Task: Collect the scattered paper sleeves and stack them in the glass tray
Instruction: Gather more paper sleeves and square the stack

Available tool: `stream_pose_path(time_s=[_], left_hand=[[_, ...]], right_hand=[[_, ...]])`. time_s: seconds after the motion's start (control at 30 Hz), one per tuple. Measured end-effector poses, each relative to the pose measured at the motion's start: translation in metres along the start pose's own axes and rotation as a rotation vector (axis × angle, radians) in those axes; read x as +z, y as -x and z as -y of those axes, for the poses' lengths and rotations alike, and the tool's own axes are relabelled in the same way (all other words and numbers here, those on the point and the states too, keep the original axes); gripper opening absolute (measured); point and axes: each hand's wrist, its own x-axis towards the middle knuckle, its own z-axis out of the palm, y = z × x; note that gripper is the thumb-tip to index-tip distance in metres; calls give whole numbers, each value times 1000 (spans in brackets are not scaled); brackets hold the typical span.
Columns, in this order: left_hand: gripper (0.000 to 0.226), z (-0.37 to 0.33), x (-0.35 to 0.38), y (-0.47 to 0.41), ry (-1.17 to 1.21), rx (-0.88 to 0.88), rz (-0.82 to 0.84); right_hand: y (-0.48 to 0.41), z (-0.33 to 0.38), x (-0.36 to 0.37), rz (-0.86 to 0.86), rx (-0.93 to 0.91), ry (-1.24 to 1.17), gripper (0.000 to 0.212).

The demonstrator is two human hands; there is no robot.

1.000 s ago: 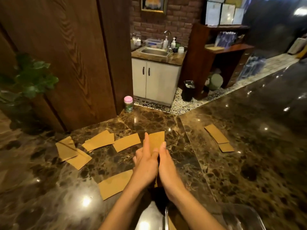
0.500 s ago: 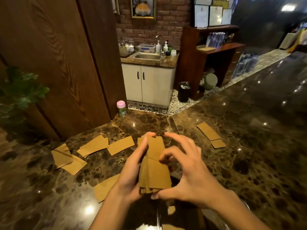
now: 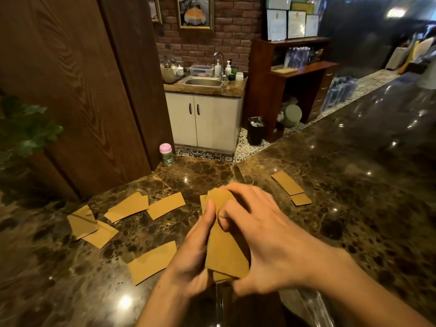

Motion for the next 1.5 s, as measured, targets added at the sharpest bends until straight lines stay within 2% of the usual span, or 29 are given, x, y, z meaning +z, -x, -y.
stream_pose_path(time_s=[0.07,0.13,0.23,0.3,0.37,0.4,0.43,0.5,0.53,0.57,0.63,0.73,0.83,0.97,1.03,1.1,1.17,1.2,1.23,1.3,1.37,1.43,1.5], left_hand=[[60,3,6,4,30,-29,9],[51,9,7,9,8,-19,-103],[47,15,6,12,-3,49,-219],[46,19,6,14,-15,88,-260],[56,18,8,18,18,86,-298],[56,18,9,19,28,84,-299],[55,19,9,20,34,82,-281],[60,19,10,22,72,73,-221],[63,20,10,22,99,76,-218],[65,21,7,21,102,86,-250],[64,23,3,19,58,121,-372],[61,23,1,18,-21,140,-495],[60,22,6,17,-106,155,-538],[26,20,17,10,-198,169,-409],[30,22,20,7,-261,160,-364],[39,23,22,6,-277,166,-340],[38,25,22,5,-264,198,-330],[37,25,21,5,-237,218,-349],[36,24,20,5,-198,238,-375],[44,22,15,5,-155,267,-426],[39,20,15,6,-188,246,-458],[33,21,18,6,-247,192,-436],[42,22,20,7,-225,162,-442]], right_hand=[[0,-4,6,-42,28,110,78],[4,-8,8,-40,64,117,84],[13,-2,6,1,172,-273,86],[17,5,13,-165,319,-601,90],[20,6,27,-385,461,-813,102],[21,4,35,-443,494,-918,105],[23,2,41,-478,497,-1022,99],[27,1,46,-543,510,-1177,58],[28,1,47,-599,533,-1189,41],[30,-1,49,-669,568,-1175,33],[35,-7,52,-780,638,-1211,32],[43,-14,46,-842,699,-1389,44],[49,-18,40,-770,653,-1483,40],[43,-18,35,-620,600,-1487,36],[39,-24,31,-623,585,-1406,36],[35,-31,29,-699,573,-1336,35],[36,-36,28,-760,572,-1283,34],[38,-38,27,-734,574,-1263,33],[40,-40,25,-653,574,-1240,32],[48,-47,19,-367,543,-1147,34],[52,-50,10,-154,511,-971,43],[48,-49,1,-101,489,-882,51],[42,-46,-1,-152,453,-900,48]])
